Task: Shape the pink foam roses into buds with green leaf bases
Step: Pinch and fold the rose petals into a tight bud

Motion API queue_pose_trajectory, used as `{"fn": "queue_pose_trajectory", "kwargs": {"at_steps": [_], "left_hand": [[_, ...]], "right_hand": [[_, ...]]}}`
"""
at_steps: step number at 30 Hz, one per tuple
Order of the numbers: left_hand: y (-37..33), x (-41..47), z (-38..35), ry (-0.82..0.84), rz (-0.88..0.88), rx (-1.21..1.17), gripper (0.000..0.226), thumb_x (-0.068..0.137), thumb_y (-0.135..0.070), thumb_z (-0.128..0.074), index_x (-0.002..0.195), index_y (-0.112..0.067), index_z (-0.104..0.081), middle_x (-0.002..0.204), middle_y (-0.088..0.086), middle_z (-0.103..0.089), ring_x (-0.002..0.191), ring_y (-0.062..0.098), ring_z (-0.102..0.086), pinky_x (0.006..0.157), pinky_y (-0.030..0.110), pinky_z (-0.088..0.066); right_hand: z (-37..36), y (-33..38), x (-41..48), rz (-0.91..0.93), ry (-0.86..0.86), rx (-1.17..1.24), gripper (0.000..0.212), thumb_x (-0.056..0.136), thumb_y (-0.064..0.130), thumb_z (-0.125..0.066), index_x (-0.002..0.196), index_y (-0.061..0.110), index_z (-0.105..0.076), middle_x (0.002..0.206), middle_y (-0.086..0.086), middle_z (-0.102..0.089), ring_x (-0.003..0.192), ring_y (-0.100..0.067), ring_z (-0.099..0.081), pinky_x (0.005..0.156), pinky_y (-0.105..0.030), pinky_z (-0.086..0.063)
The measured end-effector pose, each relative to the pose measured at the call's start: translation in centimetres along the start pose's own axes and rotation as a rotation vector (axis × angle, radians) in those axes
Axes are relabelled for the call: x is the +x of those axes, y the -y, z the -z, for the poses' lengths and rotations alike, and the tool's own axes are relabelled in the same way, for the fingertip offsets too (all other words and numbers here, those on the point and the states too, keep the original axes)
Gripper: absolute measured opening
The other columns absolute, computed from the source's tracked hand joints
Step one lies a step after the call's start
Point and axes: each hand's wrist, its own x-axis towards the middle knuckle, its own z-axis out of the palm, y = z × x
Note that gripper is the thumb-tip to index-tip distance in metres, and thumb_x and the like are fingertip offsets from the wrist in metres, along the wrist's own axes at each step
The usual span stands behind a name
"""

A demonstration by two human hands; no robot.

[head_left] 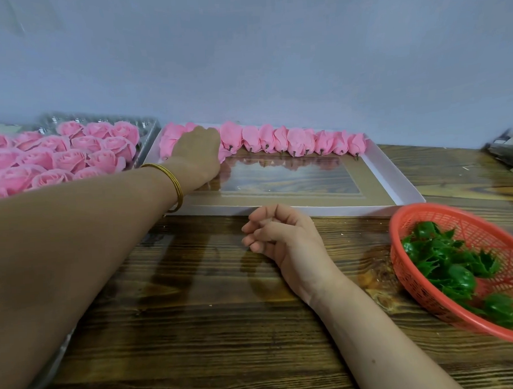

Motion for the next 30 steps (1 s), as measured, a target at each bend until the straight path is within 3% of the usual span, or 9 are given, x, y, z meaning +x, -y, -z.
{"fn": "queue_pose_trajectory", "kwargs": {"at_steps": [3,6,10,13,18,26,30], "left_hand": [[-0.2,-0.3,0.4,-0.013,0.001,0.001,0.021,0.099,-0.034,-0.048,0.087,-0.017,-0.046,0.065,-0.002,-0.027,0.061,0.016,-0.029,0.047,0.029,-0.011],[-0.6,-0.6,0.7,-0.015,0.016,0.046,0.015,0.099,-0.026,-0.050,0.089,-0.016,-0.053,0.067,-0.001,-0.031,0.066,0.017,-0.033,0.049,0.030,-0.013],[-1.0,-0.6,1.0,-0.011,0.031,0.086,0.016,0.097,-0.021,-0.052,0.108,-0.011,-0.059,0.090,0.007,-0.052,0.095,0.028,-0.052,0.069,0.033,-0.027],[-1.2,-0.7,1.1,0.001,0.070,0.069,0.019,0.096,-0.019,-0.054,0.111,-0.009,-0.058,0.091,0.009,-0.048,0.090,0.028,-0.051,0.068,0.035,-0.031],[-1.2,-0.3,0.5,0.024,0.097,-0.061,0.029,0.097,-0.019,-0.054,0.123,-0.005,-0.054,0.120,0.016,-0.056,0.115,0.035,-0.052,0.077,0.037,-0.037],[-0.7,-0.4,0.9,0.003,0.156,-0.256,0.015,0.094,-0.019,-0.055,0.099,-0.010,-0.065,0.106,0.013,-0.062,0.101,0.031,-0.059,0.082,0.037,-0.043],[-0.6,-0.7,1.4,0.033,0.178,-0.279,0.020,0.093,-0.027,-0.054,0.076,-0.018,-0.055,0.099,0.012,-0.061,0.096,0.032,-0.060,0.088,0.041,-0.048]], "right_hand": [[0.0,0.0,-0.1,0.001,0.006,0.001,0.026,0.075,-0.018,-0.049,0.086,0.001,-0.062,0.071,-0.010,-0.066,0.063,-0.018,-0.062,0.057,-0.020,-0.052],[-0.1,0.1,-0.1,-0.004,0.002,0.002,0.029,0.078,-0.021,-0.045,0.086,0.000,-0.062,0.071,-0.010,-0.065,0.062,-0.018,-0.062,0.057,-0.020,-0.052],[-0.2,0.2,-0.1,-0.012,-0.006,0.009,0.028,0.078,-0.021,-0.045,0.086,0.000,-0.061,0.071,-0.011,-0.065,0.061,-0.018,-0.062,0.057,-0.020,-0.052],[-0.2,0.2,-0.2,-0.010,-0.007,0.016,0.028,0.078,-0.021,-0.045,0.086,0.000,-0.062,0.072,-0.011,-0.065,0.061,-0.018,-0.061,0.057,-0.020,-0.053],[-0.2,0.1,-0.1,-0.001,-0.009,0.014,0.029,0.077,-0.021,-0.045,0.086,0.001,-0.062,0.071,-0.010,-0.065,0.061,-0.017,-0.062,0.056,-0.019,-0.052],[-0.1,0.2,-0.2,-0.004,0.001,0.021,0.024,0.071,-0.013,-0.052,0.086,0.002,-0.063,0.073,-0.010,-0.066,0.063,-0.018,-0.064,0.058,-0.020,-0.053],[-0.1,0.2,-0.2,-0.001,0.004,0.016,0.025,0.074,-0.016,-0.049,0.087,0.001,-0.063,0.073,-0.010,-0.066,0.063,-0.018,-0.064,0.059,-0.021,-0.053]]}}
